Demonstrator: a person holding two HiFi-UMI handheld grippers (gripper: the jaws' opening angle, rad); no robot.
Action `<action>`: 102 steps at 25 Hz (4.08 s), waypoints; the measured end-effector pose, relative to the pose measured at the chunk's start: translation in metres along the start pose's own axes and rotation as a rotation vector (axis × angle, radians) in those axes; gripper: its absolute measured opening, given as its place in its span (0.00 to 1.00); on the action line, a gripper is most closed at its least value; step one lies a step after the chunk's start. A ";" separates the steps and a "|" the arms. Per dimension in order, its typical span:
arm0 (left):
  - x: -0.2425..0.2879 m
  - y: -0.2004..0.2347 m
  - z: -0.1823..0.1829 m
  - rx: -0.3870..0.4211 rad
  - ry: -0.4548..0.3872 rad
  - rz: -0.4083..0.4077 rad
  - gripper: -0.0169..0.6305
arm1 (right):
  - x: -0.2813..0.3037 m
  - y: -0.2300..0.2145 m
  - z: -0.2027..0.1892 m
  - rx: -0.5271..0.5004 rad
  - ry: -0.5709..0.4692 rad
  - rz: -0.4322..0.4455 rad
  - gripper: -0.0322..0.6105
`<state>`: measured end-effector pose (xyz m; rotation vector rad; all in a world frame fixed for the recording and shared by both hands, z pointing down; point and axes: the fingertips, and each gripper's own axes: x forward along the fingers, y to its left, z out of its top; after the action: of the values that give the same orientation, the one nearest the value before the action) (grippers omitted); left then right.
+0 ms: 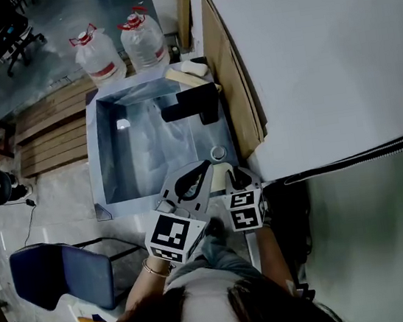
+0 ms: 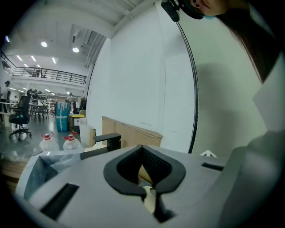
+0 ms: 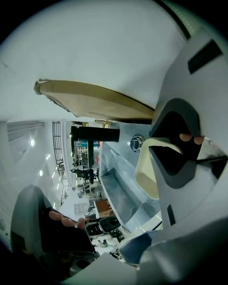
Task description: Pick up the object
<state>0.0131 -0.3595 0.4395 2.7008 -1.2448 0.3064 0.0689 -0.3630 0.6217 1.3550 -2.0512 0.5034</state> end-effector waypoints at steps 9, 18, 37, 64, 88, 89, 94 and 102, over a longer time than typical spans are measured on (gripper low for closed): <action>0.006 0.001 -0.003 -0.002 0.004 0.012 0.04 | 0.008 0.000 -0.010 0.025 0.034 0.022 0.14; 0.001 0.003 -0.001 -0.002 0.003 0.038 0.04 | 0.011 0.000 -0.014 0.074 0.049 0.024 0.12; -0.045 -0.002 0.004 0.009 -0.032 0.080 0.04 | -0.022 0.000 0.004 0.144 -0.063 -0.028 0.10; -0.124 -0.049 0.031 0.055 -0.137 0.087 0.04 | -0.121 0.014 0.025 0.164 -0.227 -0.082 0.10; -0.202 -0.091 0.036 0.082 -0.195 0.116 0.04 | -0.213 0.050 0.031 0.145 -0.372 -0.098 0.10; -0.205 -0.092 0.036 0.084 -0.198 0.119 0.04 | -0.217 0.051 0.031 0.143 -0.376 -0.098 0.10; -0.217 -0.097 0.038 0.073 -0.203 0.135 0.04 | -0.236 0.055 0.033 0.135 -0.406 -0.104 0.10; -0.231 -0.109 0.039 0.080 -0.226 0.149 0.04 | -0.271 0.059 0.036 0.125 -0.465 -0.104 0.10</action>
<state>-0.0450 -0.1289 0.3387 2.7768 -1.5307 0.0691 0.0802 -0.1775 0.4131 1.7756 -2.3243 0.2922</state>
